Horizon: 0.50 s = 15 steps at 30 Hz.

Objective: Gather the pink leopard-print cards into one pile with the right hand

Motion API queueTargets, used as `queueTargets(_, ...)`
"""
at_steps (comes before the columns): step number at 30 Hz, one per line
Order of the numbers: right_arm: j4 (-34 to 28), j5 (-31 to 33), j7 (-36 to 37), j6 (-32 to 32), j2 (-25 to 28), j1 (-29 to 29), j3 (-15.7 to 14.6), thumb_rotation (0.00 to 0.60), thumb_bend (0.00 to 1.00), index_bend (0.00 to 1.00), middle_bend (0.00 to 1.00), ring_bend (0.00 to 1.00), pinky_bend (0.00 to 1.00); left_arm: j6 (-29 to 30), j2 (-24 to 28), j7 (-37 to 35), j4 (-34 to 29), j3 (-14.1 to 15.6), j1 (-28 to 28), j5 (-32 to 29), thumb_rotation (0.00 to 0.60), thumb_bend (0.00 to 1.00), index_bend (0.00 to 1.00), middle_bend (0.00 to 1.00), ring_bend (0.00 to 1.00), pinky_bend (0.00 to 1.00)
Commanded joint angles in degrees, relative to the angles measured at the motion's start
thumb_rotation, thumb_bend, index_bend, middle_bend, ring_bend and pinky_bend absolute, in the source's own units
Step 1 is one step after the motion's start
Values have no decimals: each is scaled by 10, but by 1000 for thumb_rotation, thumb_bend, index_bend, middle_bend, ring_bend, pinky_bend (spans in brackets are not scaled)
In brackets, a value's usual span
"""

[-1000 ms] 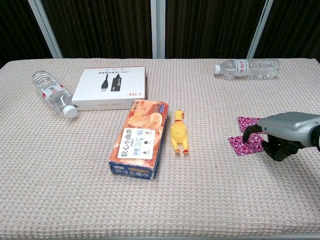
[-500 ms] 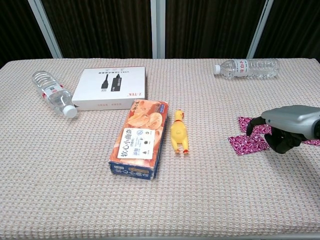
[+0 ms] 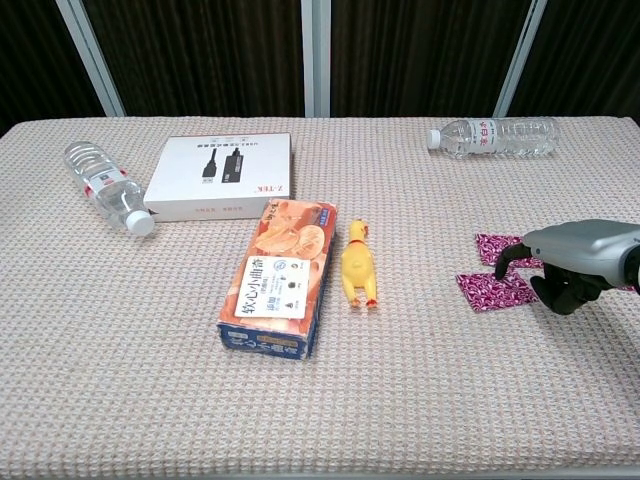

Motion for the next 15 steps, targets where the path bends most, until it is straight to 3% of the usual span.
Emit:
queueTargets(1,-5,-2,0,2,2,0,0,600,712,241,1000,1000,1000,1,0,1,-1,0,0,1,600,0,217,185,133,303)
queueTargets(15,-32,-14,1,26,17,-1,6,600,712,242,1000,1000,1000,1,2,4,-7,-1,-1,1,600,0,217,185,133,303)
